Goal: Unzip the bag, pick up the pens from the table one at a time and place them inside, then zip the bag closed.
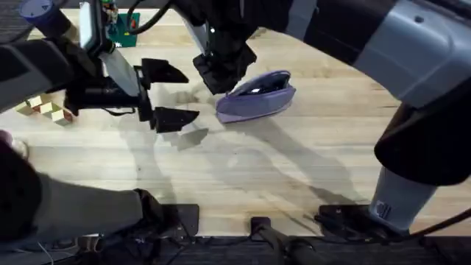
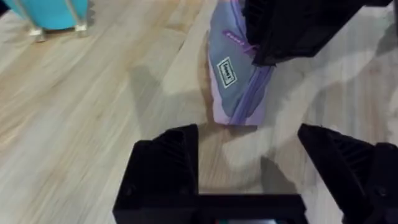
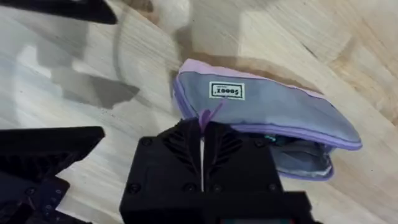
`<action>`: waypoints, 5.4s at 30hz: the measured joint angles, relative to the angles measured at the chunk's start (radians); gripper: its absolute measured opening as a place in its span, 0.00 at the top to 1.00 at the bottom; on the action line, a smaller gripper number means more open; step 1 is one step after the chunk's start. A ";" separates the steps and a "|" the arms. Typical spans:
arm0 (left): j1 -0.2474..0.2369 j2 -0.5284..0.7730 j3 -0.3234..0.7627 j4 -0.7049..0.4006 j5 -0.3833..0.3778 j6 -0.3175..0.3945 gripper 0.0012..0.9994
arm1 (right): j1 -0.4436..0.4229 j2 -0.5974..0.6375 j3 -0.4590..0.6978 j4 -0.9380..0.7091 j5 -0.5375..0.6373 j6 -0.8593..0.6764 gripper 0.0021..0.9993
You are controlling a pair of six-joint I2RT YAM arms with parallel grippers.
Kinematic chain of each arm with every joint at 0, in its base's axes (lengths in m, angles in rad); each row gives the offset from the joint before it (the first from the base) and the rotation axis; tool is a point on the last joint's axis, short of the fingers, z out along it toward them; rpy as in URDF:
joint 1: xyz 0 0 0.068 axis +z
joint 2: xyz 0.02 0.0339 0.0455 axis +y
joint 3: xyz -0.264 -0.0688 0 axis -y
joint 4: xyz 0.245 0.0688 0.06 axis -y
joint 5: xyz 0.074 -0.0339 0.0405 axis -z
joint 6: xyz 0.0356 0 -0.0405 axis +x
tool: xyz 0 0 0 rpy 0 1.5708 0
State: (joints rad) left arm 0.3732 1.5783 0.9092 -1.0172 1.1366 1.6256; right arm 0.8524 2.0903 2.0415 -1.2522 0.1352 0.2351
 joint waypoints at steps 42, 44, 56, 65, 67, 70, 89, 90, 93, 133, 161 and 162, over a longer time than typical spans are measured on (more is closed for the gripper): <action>-0.294 0.268 0.000 0.382 0.182 -0.062 0.96 | 0.000 0.000 0.002 0.002 0.006 0.000 0.97; -0.294 0.268 0.000 0.382 0.182 -0.062 0.96 | -0.004 0.000 0.002 0.000 0.006 0.000 0.97; -0.297 0.268 0.000 0.391 0.185 -0.062 0.96 | -0.142 0.000 0.002 -0.036 -0.043 -0.006 0.97; -0.296 0.268 0.000 0.392 0.185 -0.062 0.96 | -0.347 0.000 0.002 -0.050 -0.066 -0.053 0.97; -0.296 0.269 -0.001 0.388 0.184 -0.063 0.96 | -0.406 0.000 0.002 -0.048 -0.044 -0.064 0.97; -0.296 0.269 -0.001 0.388 0.184 -0.063 0.96 | -0.497 0.000 0.002 -0.046 -0.020 -0.079 0.97; -0.296 0.269 -0.001 0.382 0.184 -0.063 0.96 | -0.686 -0.044 0.002 -0.039 -0.114 -0.172 0.93; -0.296 0.269 -0.001 0.382 0.184 -0.063 0.96 | -0.679 -0.063 0.002 -0.041 -0.125 -0.181 0.86; -0.296 0.269 -0.001 0.382 0.184 -0.063 0.96 | -0.660 -0.122 0.002 -0.051 -0.151 -0.194 0.67; -0.296 0.269 -0.001 0.382 0.183 -0.063 0.96 | -0.573 -0.788 -0.393 0.044 -0.282 -0.231 0.00; -0.296 0.269 -0.001 0.382 0.183 -0.063 0.96 | -0.427 -0.775 -0.401 0.079 -0.354 -0.273 0.00; -0.296 0.269 -0.001 0.382 0.183 -0.063 0.96 | -0.427 -0.769 -0.401 0.084 -0.354 -0.273 0.00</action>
State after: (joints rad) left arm 0.0772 1.8469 0.9085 -0.6353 1.3197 1.5631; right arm 0.4252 1.3211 1.6405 -1.1678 -0.2184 -0.0380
